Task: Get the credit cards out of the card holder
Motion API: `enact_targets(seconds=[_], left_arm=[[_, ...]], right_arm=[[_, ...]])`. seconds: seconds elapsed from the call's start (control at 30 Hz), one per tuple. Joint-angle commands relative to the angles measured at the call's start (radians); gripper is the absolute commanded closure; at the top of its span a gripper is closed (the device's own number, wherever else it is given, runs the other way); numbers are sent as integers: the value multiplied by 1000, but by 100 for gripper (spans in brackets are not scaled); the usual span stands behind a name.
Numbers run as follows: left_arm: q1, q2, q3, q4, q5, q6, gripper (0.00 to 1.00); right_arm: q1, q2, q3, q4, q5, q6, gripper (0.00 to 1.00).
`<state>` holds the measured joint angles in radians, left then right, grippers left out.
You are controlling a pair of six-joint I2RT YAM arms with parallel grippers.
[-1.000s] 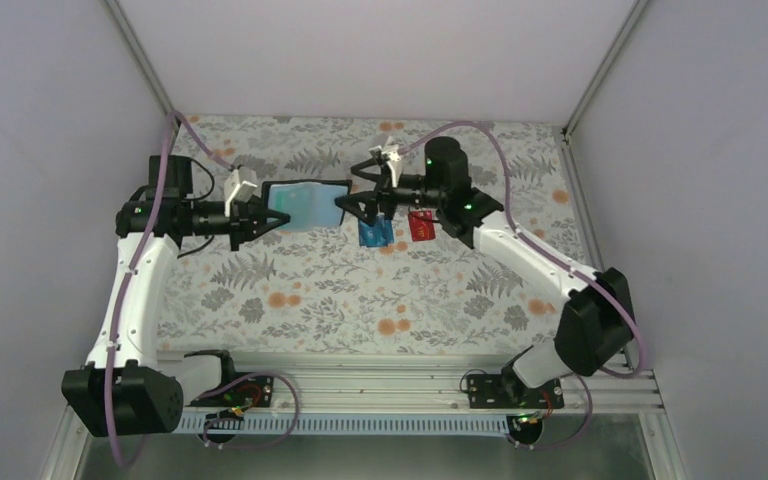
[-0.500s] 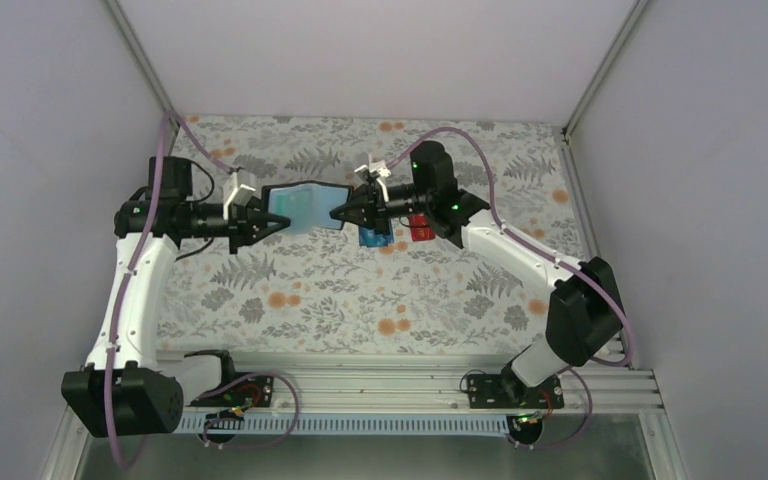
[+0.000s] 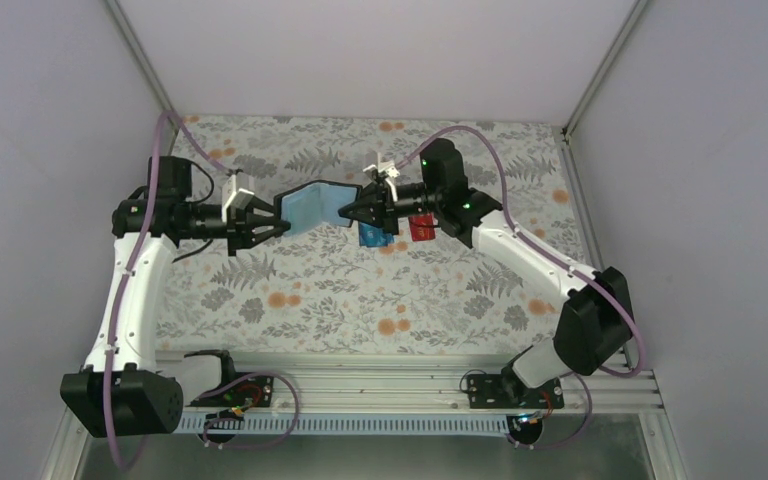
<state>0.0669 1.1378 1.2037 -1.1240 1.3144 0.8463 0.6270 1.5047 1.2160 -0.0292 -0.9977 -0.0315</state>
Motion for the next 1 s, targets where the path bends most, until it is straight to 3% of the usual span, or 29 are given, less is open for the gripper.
enact_targets(seconds=[0.0, 0.3, 0.5, 0.67, 0.8, 0.97], left_arm=[[-1, -13, 30, -15, 46, 69, 80], [-1, -15, -17, 168, -66, -147, 95], [-1, -17, -32, 210, -89, -194, 98], [-1, -10, -52, 242, -73, -227, 84], [-2, -11, -53, 199, -21, -172, 75], [-3, -15, -53, 177, -4, -143, 70]], right_arm=[[-6, -25, 44, -37, -34, -48, 96], [1, -13, 66, -69, -127, -70, 96], [23, -1, 84, -88, -108, -76, 96], [45, 16, 102, -61, -52, -31, 96], [56, 36, 113, -38, -27, -3, 96], [59, 64, 132, -29, -12, 22, 96]])
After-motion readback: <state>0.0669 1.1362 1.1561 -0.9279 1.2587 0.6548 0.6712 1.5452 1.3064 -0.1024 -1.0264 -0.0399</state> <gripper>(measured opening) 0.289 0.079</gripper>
